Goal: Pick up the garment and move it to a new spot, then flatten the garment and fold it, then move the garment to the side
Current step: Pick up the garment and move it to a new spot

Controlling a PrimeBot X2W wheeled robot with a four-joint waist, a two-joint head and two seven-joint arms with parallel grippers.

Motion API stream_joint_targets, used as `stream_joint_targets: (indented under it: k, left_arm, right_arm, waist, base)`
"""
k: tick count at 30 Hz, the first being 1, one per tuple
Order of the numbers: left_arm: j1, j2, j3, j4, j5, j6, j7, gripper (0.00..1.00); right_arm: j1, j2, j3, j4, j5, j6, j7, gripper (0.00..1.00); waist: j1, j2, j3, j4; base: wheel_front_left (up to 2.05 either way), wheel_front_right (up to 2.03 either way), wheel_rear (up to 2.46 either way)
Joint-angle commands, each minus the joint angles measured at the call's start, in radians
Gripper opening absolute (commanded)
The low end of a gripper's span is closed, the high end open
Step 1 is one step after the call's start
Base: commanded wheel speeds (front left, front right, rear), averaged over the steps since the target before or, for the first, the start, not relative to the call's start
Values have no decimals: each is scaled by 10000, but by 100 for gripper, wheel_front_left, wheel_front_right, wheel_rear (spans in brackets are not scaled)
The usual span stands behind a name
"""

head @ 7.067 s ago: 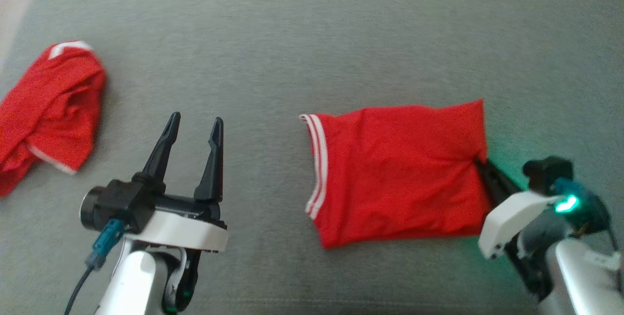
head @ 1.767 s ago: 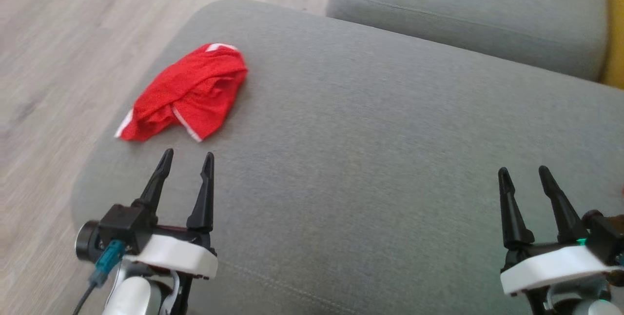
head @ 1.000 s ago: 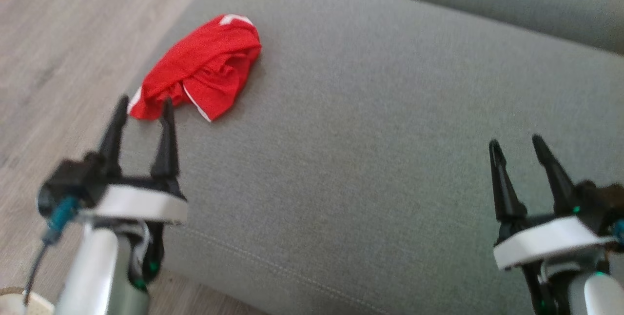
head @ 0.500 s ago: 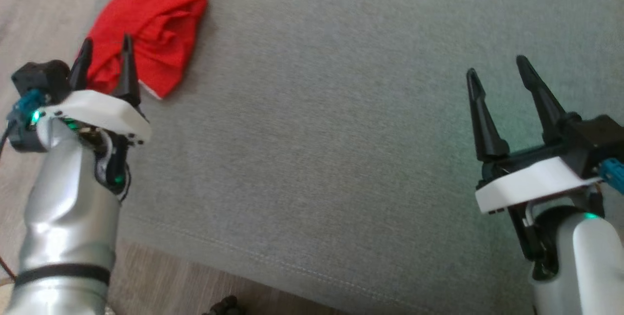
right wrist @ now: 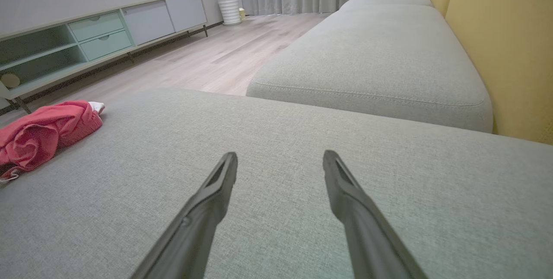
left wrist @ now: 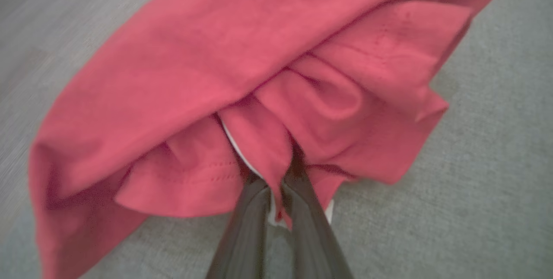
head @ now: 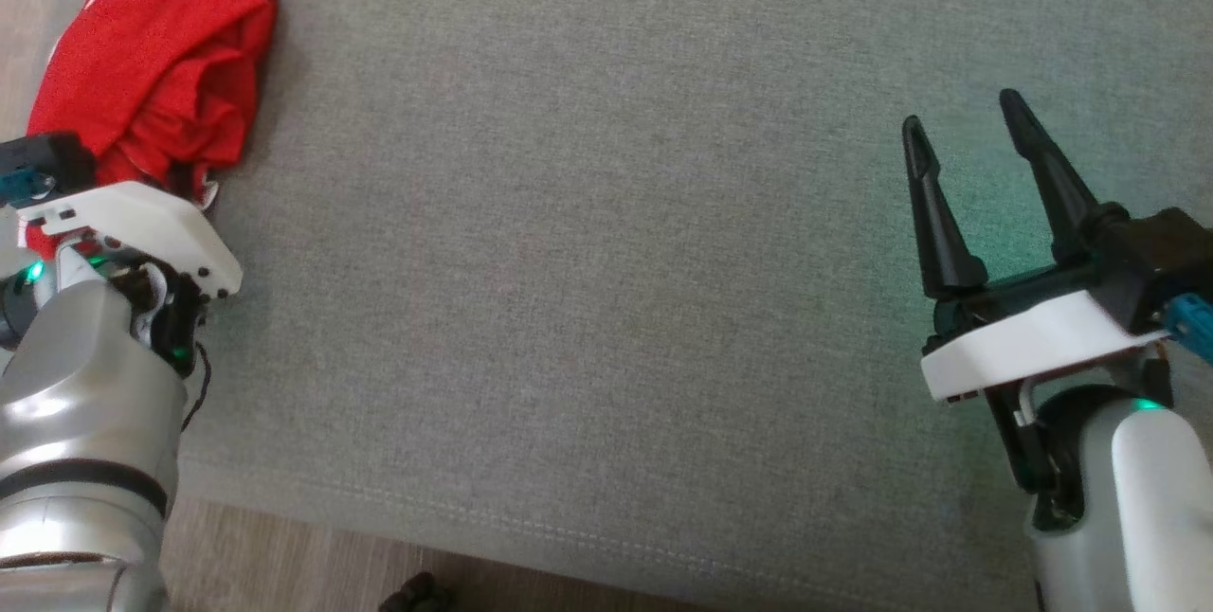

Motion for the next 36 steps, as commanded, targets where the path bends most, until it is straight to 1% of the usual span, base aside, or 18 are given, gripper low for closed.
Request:
stream_joint_targets:
  k: [1, 5, 8, 11, 16, 17, 22, 25, 28, 33, 36]
  left_arm:
    - [-117, 565, 132, -71, -24, 12, -232, 0]
    - [-249, 817, 121, -334, -135, 9, -1002, 0]
    - [-228, 1072, 251, -940, -112, 56, -1196, 0]
    - [241, 1295, 672, -2481, -39, 267, -1210, 0]
    - [1651, 1318, 1141, -4889, 360, 377, -1214, 0]
    - [1651, 1318, 1141, -4889, 360, 377, -1214, 0]
    - [3243, 952, 1334, -7181, 696, 510, -1215, 0]
    - [4350, 643, 1258, -8292, 721, 537, -1215, 0]
    - [5400, 334, 1122, -9333, 691, 655, -1127, 0]
    - [6766, -75, 693, -11191, 800, 921, -577, 0]
    - [7149, -294, 308, -12111, 876, 952, -262, 0]
  right_arm:
    - [-187, 68, 208, -352, -4, 65, -76, 100]
    - [-193, 89, 39, -342, -3, 65, -226, 100]
    - [-152, 109, -62, -249, 56, 65, -399, 100]
    - [-62, 127, -147, -86, 171, 65, -613, 100]
    - [262, 148, -416, 247, 409, 65, -994, 100]
    - [262, 148, -416, 247, 409, 65, -994, 100]
    - [827, 153, -703, 492, 870, 65, -1284, 100]
    - [1210, 154, -748, 641, 1079, 65, -1422, 100]
    - [1550, 155, -770, 745, 1280, 65, -1549, 100]
    - [1883, 155, -683, 801, 1476, 65, -1639, 100]
    - [1925, 155, -653, 776, 1540, 65, -1657, 100]
  waist:
    - [0, 0, 24, -27]
    - [0, 0, -172, -71]
    - [0, 0, -517, -157]
    - [0, 0, -974, -328]
    - [0, 0, -1851, -674]
    - [0, 0, -1851, -674]
    - [0, 0, -2619, -1033]
    - [0, 0, -3062, -1329]
    - [0, 0, -3373, -1656]
    - [0, 0, -3563, -2177]
    - [0, 0, -3515, -2491]
  base:
    - [0, 0, 0]
    - [0, 0, 0]
    - [0, 0, 0]
    - [0, 0, 0]
    - [0, 0, 0]
    - [0, 0, 0]
    - [0, 0, 0]
    - [0, 0, 0]
    - [0, 0, 0]
    - [0, 0, 0]
    - [0, 0, 0]
